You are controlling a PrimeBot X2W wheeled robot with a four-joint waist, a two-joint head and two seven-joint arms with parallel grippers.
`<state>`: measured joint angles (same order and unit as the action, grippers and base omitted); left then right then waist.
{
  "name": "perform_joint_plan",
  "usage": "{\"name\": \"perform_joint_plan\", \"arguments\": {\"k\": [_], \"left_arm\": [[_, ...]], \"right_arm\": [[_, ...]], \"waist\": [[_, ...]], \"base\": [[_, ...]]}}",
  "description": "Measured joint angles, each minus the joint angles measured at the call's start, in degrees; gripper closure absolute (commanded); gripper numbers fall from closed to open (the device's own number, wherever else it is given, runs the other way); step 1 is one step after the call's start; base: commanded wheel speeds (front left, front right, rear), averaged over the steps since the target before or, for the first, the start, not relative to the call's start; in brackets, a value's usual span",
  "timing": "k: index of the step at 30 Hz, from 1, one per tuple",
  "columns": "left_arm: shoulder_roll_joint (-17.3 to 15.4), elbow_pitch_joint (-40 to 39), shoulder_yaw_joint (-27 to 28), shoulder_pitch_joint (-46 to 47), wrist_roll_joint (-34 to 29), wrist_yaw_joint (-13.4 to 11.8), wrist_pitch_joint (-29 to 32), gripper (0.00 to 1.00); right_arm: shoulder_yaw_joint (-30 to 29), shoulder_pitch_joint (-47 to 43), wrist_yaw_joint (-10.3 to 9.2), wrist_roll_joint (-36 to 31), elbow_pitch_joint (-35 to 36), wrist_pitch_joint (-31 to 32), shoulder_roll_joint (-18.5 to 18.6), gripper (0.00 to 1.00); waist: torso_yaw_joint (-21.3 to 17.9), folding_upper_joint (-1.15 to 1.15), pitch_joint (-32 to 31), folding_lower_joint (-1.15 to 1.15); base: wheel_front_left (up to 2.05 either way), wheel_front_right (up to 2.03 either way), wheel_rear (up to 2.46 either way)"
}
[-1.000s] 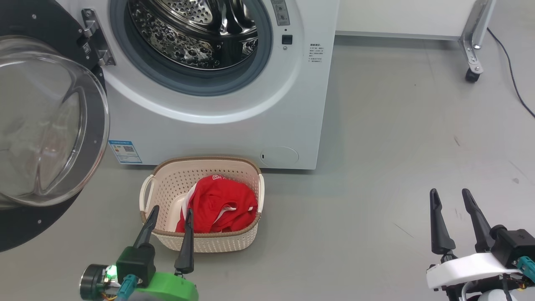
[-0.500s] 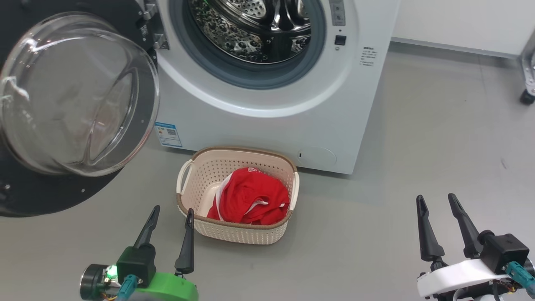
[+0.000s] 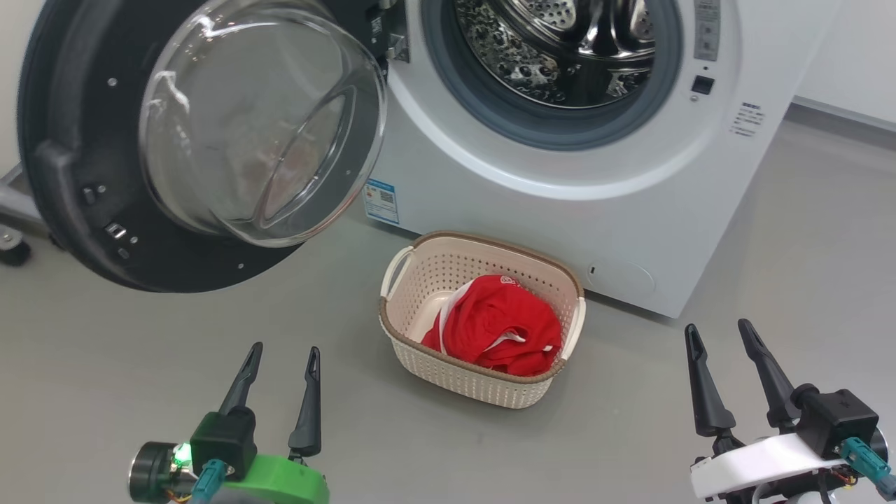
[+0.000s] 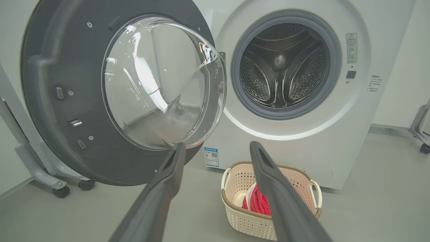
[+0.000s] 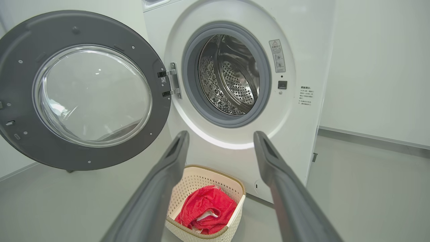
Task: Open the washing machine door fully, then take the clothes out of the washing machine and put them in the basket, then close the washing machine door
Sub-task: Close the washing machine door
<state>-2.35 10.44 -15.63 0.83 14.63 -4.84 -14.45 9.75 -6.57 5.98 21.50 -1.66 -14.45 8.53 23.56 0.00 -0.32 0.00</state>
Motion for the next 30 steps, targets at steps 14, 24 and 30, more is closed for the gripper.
{"name": "perform_joint_plan", "arguments": {"k": [14,24,30], "left_arm": [[-0.1,-3.4,3.9,-2.1,0.0,-0.8,0.0,0.00],[-0.1,-5.1,4.7,-3.5,0.0,-1.0,0.0,0.00],[-0.1,-5.6,4.7,-3.7,0.0,-1.1,0.0,0.00]], "right_arm": [[4.3,1.4,0.52,-0.5,-0.1,0.0,0.1,0.00],[5.5,2.8,0.73,-0.5,-0.7,0.0,0.9,0.00],[5.5,2.9,0.98,-0.4,-1.2,0.0,1.1,0.00]], "waist": [[6.9,0.00,1.4,0.00],[7.3,0.00,1.9,0.00],[7.3,0.00,2.1,0.00]], "base": [[0.00,0.00,0.00],[0.00,0.00,0.00],[0.00,0.00,0.00]]}}
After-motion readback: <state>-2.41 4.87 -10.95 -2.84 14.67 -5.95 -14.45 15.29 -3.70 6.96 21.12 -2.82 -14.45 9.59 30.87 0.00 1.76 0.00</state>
